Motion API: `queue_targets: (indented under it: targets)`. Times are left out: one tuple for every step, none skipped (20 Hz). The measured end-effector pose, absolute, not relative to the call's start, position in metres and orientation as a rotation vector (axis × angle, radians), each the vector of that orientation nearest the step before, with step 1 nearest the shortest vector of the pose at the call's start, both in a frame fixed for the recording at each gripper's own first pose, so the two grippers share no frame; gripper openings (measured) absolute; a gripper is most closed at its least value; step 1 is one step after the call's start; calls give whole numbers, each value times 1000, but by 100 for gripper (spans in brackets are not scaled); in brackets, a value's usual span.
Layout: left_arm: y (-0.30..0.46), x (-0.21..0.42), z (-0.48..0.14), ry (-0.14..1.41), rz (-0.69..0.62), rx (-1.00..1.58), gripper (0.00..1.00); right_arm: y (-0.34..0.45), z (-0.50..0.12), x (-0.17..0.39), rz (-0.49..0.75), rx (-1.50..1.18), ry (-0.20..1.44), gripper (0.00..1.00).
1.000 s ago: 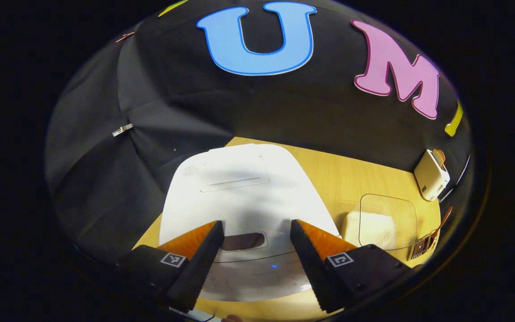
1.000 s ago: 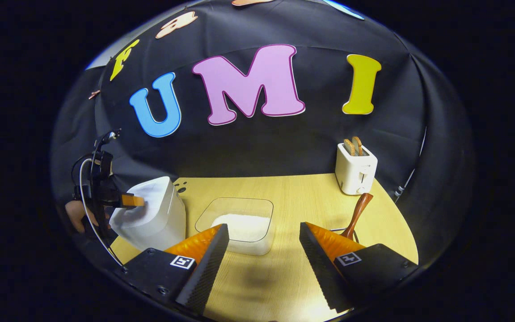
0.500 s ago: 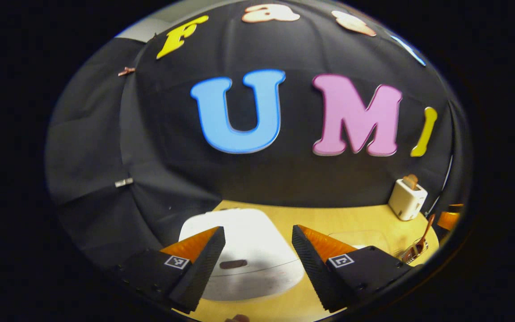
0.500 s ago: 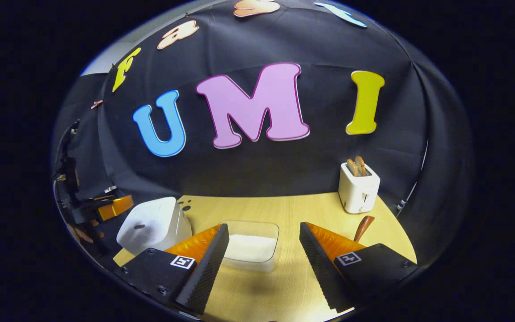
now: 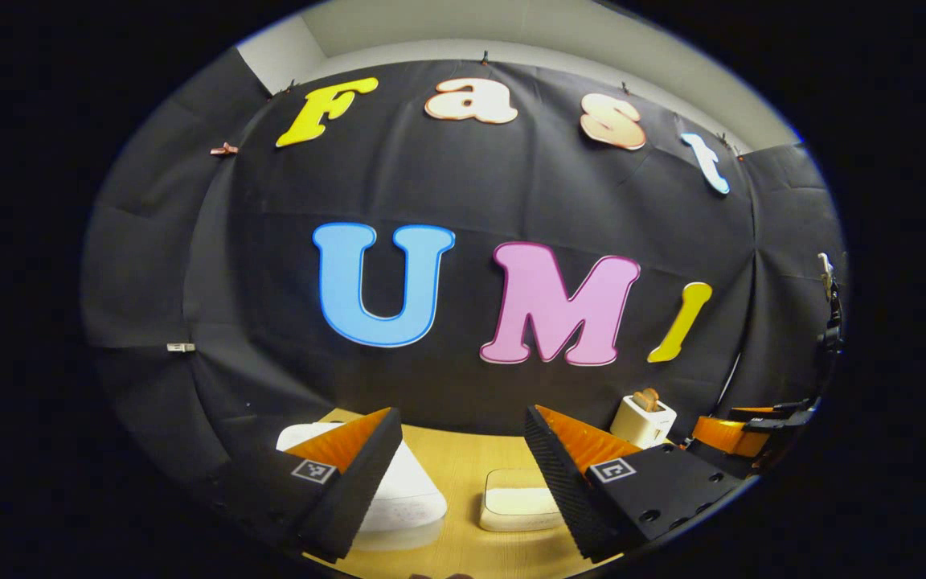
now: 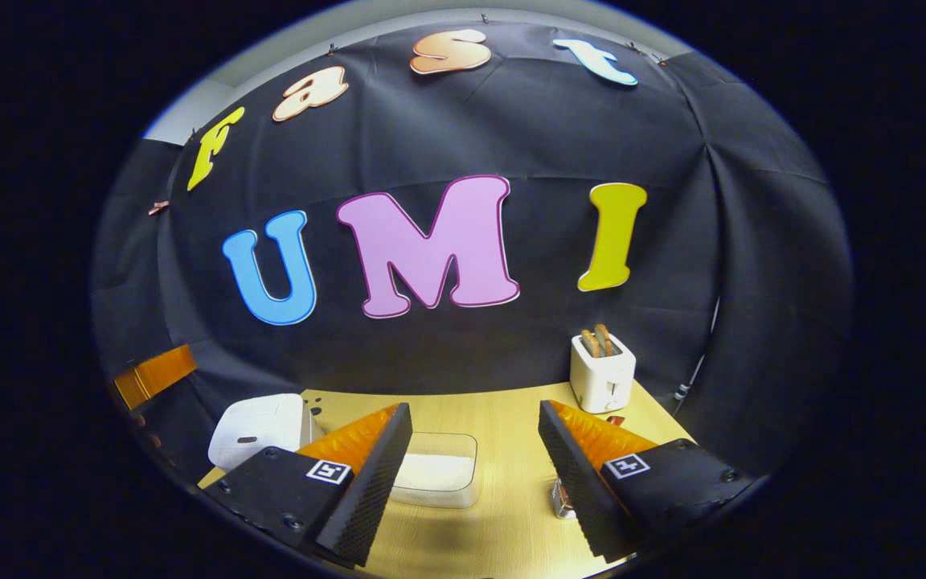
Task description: Close the left gripper, press the button to open the rice cooker; take a wooden spoon from the chopstick holder with the right hand, scoop a spoonful of rice and pour it into the rice cooker, then put the wooden spoon back into the chopstick holder.
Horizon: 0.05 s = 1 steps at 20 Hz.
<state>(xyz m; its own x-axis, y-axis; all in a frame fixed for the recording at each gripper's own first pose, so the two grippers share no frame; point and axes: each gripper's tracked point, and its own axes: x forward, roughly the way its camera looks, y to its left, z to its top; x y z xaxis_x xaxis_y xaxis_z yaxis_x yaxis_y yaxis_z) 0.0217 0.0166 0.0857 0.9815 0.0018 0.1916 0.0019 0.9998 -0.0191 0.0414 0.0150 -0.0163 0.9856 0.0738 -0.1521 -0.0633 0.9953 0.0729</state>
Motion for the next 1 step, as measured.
queue_targets:
  targets:
    - [13,23,80,-190,-17,-12,98,16,-16,38,59,58,148,98]
